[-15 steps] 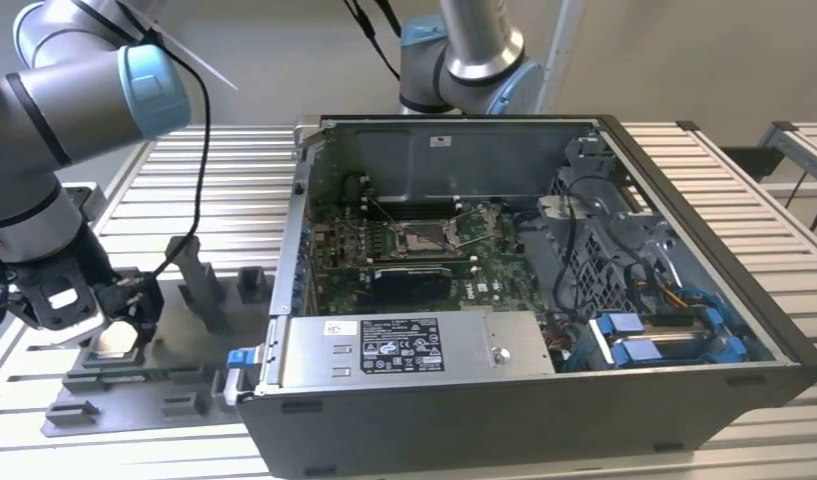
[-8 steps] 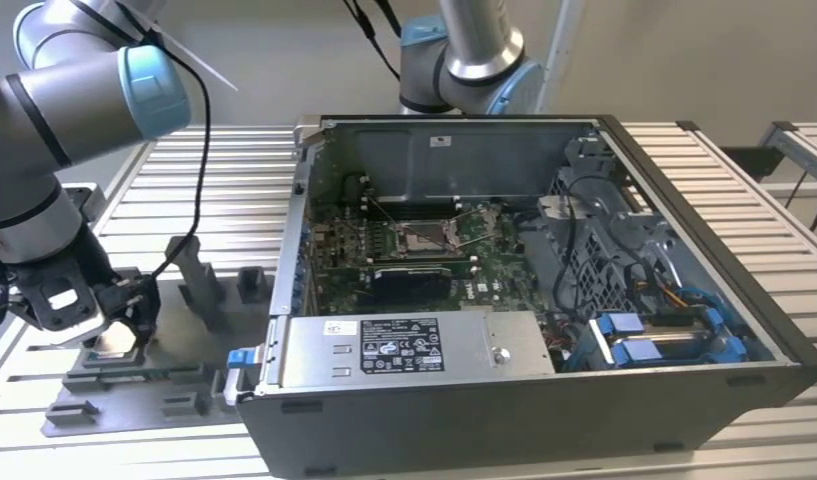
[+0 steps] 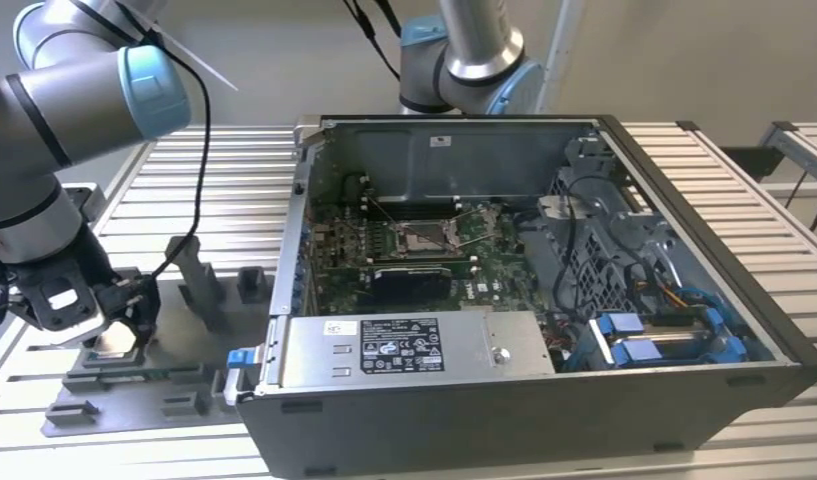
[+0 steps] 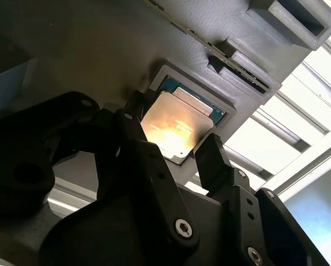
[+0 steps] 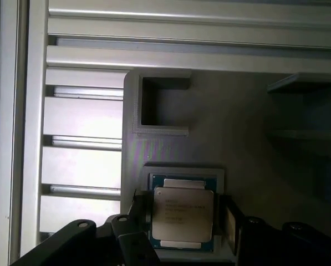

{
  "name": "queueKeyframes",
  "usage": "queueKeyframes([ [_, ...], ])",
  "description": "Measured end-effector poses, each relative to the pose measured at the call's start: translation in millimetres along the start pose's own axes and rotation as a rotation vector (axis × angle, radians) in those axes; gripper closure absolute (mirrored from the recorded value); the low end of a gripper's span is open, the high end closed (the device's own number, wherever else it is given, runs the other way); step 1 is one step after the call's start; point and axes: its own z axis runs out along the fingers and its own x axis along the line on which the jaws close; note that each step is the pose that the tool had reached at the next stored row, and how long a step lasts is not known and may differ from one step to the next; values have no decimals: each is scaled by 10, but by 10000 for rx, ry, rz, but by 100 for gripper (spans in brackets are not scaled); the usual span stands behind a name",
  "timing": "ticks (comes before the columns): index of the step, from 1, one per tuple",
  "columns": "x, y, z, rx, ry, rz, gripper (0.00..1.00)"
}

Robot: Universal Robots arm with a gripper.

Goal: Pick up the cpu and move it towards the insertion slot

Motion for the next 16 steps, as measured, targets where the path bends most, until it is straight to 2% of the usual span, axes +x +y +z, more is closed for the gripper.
queueKeyframes([
  [3, 0, 0, 0, 0, 0, 0, 0],
  [4, 0, 0, 0, 0, 0, 0, 100],
  [14, 0, 0, 0, 0, 1, 1, 100],
  [16, 1, 0, -19, 0, 1, 1, 100],
])
